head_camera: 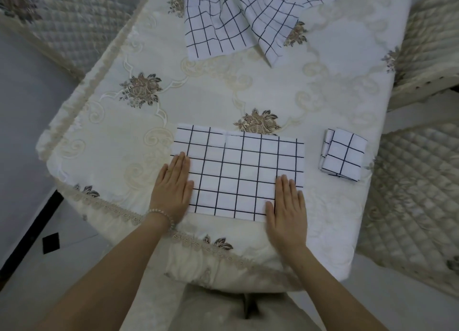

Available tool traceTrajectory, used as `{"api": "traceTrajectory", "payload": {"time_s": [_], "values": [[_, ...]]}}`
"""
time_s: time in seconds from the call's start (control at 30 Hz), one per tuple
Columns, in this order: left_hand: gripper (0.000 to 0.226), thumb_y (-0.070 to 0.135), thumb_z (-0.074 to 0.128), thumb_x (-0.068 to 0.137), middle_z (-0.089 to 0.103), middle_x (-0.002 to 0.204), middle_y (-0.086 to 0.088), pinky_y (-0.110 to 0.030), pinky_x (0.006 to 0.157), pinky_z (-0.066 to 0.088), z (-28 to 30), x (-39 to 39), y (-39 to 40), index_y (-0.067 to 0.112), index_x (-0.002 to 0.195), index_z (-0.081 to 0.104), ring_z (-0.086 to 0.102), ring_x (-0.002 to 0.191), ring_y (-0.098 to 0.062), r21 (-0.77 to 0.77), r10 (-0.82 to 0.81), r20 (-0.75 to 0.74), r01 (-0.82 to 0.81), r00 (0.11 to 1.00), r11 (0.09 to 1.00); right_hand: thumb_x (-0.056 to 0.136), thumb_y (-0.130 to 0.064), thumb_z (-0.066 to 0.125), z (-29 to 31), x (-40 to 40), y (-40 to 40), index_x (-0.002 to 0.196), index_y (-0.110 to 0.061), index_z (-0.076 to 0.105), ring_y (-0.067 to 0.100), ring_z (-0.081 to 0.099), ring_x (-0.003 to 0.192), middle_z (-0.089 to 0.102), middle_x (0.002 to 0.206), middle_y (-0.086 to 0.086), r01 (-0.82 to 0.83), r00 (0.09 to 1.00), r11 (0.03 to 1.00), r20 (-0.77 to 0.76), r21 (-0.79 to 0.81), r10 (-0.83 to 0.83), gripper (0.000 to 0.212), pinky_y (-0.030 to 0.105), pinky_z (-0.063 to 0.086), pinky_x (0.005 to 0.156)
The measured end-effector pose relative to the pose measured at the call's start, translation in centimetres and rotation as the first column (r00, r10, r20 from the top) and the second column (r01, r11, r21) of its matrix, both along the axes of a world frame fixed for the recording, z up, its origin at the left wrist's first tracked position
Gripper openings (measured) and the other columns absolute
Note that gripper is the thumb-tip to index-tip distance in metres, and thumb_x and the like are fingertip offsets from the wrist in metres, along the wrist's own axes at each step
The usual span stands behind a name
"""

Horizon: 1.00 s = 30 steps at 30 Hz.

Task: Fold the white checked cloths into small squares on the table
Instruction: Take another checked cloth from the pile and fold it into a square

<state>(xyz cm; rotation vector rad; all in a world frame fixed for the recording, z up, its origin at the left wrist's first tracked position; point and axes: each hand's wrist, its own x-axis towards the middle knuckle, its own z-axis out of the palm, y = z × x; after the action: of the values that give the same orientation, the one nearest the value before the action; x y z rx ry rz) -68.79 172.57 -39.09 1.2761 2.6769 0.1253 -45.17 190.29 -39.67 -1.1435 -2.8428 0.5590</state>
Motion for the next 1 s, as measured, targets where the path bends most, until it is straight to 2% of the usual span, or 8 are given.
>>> {"api": "traceTrajectory", "payload": {"time_s": [0.2,0.3,0.33,0.4,0.47,0.67,0.8,1.0], "values": [[0.06,0.038,0.01,0.098,0.006,0.159,-0.004,-0.038,0.118,0.008,0.6,0.0,0.0,0.01,0.151,0.007,0.006,0.146,-0.017,-0.019,0.017,0.035,-0.016,0.999,1.0,0.1,-0.04,0.017,-0.2,0.1,0.0,0.154,-0.013,0.006,0.018,-0.001,0.149,0.003,0.162,0.003,-0.004,1.0,1.0,0.009,0.009,0.004,0.061,0.038,0.001,0.121],[0.06,0.033,0.022,0.097,0.022,0.154,-0.015,-0.042,0.115,0.021,1.7,0.4,-0.5,0.002,0.148,0.018,0.024,0.142,-0.028,0.085,0.199,0.094,-0.207,0.976,0.975,0.1,-0.04,0.017,-0.2,0.1,0.0,0.154,-0.014,0.004,0.016,-0.004,0.149,0.001,0.162,0.001,0.003,1.0,1.0,0.016,0.016,-0.004,0.062,0.038,0.001,0.121],[0.059,0.028,0.031,0.097,0.028,0.15,-0.02,-0.041,0.113,0.026,2.3,0.8,-0.8,-0.001,0.147,0.021,0.03,0.137,-0.032,0.152,0.319,0.144,-0.339,0.937,0.928,0.1,-0.04,0.017,-0.2,0.1,0.0,0.154,-0.014,0.004,0.015,-0.004,0.149,0.001,0.162,0.001,0.004,1.0,1.0,0.014,0.015,-0.004,0.062,0.038,0.001,0.121],[0.058,0.018,0.048,0.095,0.033,0.141,-0.023,-0.04,0.106,0.035,3.4,1.6,-1.5,-0.002,0.144,0.026,0.037,0.128,-0.035,0.213,0.545,0.274,-0.603,0.792,0.769,0.1,-0.041,0.017,-0.2,0.1,-0.1,0.154,-0.014,0.003,0.015,-0.004,0.149,0.001,0.162,0.001,0.0,1.0,1.0,0.012,0.014,0.0,0.062,0.038,0.002,0.121],[0.056,0.016,0.055,0.092,0.036,0.131,-0.023,-0.041,0.099,0.04,4.1,2.4,-2.1,-0.003,0.139,0.032,0.043,0.118,-0.037,0.181,0.651,0.322,-0.72,0.687,0.67,0.1,-0.041,0.018,-0.1,0.2,-0.1,0.154,-0.014,0.003,0.015,-0.004,0.149,0.001,0.162,0.001,-0.002,1.0,1.0,0.008,0.016,0.002,0.062,0.039,0.002,0.121],[0.052,0.022,0.065,0.085,0.039,0.122,-0.021,-0.042,0.087,0.043,4.5,3.5,-2.4,-0.003,0.123,0.038,0.048,0.104,-0.038,0.019,0.726,0.401,-0.798,0.558,0.602,0.1,-0.043,0.014,-0.1,0.3,-0.2,0.154,-0.014,0.002,0.014,-0.006,0.148,0.0,0.162,0.001,-0.005,1.0,1.0,-0.001,0.031,0.005,0.062,0.037,-0.001,0.121],[0.04,0.022,0.067,0.085,0.055,0.108,-0.018,-0.038,0.079,0.048,4.6,3.2,-2.7,0.001,0.11,0.045,0.056,0.093,-0.032,-0.019,0.717,0.509,-0.826,0.476,0.563,0.099,-0.043,0.013,-0.2,0.3,-0.2,0.154,-0.013,0.002,0.014,-0.007,0.148,0.0,0.162,0.001,-0.005,1.0,0.999,0.009,0.036,0.005,0.063,0.037,-0.001,0.121],[0.02,0.024,0.065,0.087,0.058,0.084,-0.005,-0.029,0.075,0.041,5.1,2.7,-2.8,0.007,0.096,0.059,0.057,0.087,-0.025,-0.068,0.706,0.564,-0.829,0.427,0.555,0.099,-0.043,0.013,-0.4,0.3,0.0,0.154,-0.013,0.004,0.016,-0.004,0.149,0.002,0.161,0.002,-0.007,1.0,0.999,0.005,0.034,0.007,0.063,0.038,-0.001,0.121]]}}
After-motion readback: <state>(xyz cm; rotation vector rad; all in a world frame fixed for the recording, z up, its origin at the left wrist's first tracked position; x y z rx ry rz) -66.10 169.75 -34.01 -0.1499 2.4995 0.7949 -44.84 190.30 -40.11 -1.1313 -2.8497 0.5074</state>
